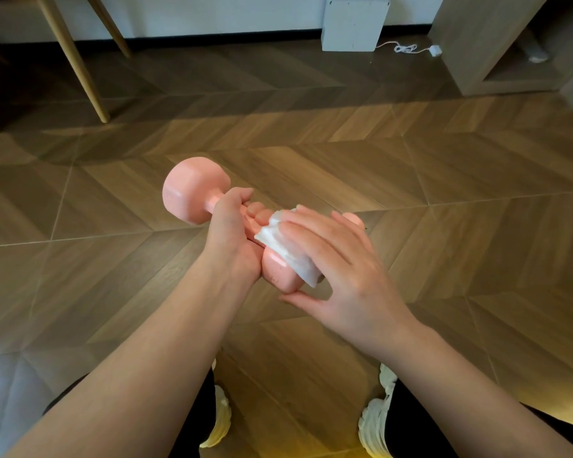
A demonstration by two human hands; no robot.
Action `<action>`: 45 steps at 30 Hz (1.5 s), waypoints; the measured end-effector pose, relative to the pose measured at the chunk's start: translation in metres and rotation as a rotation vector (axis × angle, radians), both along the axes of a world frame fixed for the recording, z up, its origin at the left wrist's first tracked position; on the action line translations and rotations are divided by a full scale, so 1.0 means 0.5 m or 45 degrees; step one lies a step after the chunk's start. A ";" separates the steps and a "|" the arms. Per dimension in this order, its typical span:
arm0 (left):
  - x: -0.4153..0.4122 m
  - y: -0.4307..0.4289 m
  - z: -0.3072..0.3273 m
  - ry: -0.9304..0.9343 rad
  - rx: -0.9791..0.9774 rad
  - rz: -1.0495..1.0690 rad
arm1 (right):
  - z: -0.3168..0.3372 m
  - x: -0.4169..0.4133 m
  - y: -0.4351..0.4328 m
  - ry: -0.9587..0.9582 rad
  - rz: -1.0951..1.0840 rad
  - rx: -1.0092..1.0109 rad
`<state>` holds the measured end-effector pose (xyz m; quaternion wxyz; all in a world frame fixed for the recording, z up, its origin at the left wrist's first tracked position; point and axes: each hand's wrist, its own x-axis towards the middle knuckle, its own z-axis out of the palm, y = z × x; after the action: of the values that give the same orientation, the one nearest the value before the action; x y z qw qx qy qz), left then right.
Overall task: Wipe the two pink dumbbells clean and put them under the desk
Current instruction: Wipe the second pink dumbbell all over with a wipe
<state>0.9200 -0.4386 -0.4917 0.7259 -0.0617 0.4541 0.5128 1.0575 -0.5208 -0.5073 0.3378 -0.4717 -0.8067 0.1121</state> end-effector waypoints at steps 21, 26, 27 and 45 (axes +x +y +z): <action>0.004 0.003 0.009 -0.057 0.042 0.115 | 0.012 -0.007 0.003 0.406 -0.142 -0.582; -0.004 0.008 0.015 -0.107 0.044 0.126 | 0.009 -0.019 -0.007 0.601 -0.196 -0.668; -0.005 0.008 0.015 -0.113 0.042 0.125 | 0.011 -0.021 -0.007 0.561 -0.195 -0.604; 0.001 0.000 0.014 -0.083 0.057 0.056 | 0.007 -0.006 0.005 0.430 -0.131 -0.629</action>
<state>0.9206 -0.4385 -0.4847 0.7300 -0.0722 0.4173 0.5365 1.0545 -0.5182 -0.5038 0.3473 -0.5545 -0.6626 0.3645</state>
